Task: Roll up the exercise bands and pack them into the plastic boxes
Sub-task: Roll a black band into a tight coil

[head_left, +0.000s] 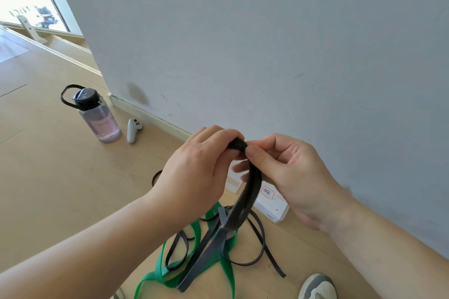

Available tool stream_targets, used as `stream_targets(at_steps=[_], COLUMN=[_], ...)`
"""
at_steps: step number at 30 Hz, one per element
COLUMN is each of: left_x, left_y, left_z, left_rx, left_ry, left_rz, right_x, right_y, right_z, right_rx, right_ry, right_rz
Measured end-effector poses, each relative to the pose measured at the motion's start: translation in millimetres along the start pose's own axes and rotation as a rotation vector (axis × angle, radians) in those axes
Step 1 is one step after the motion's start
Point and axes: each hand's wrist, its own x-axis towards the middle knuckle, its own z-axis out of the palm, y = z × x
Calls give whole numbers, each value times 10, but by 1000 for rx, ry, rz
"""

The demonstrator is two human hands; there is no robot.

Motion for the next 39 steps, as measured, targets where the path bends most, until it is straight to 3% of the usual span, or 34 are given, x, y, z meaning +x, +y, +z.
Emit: stream_targets(at_steps=[5,12,18,25,29,32,36,39], left_x=[5,59,13,7,26,58,44,55], left_y=[36,-13,54,20,28,56,108,96], left_z=[-9,-70,-50,-39,-26,-69,-91,-94], left_rx=[31,-46,-207,5,128,160,100,97], left_ry=[99,99,31,-83,-9,55,20,40], left_rz=[-3,44,-30,157,254,236,214,181], right_x=[18,33,28,19,19,29,13,17], right_y=[-31,-18,-86,-154,-161,-211,-190,-123], right_z=[-17,-41,-70,-136,-74,-71,-75,-99], right_rx=[246,117,-81,-221,-103,25,193,202], right_ry=[4,14,40,-20,-32,5,-92,-74], right_rz=[66,26,-67,-43,-37,-21,42,32])
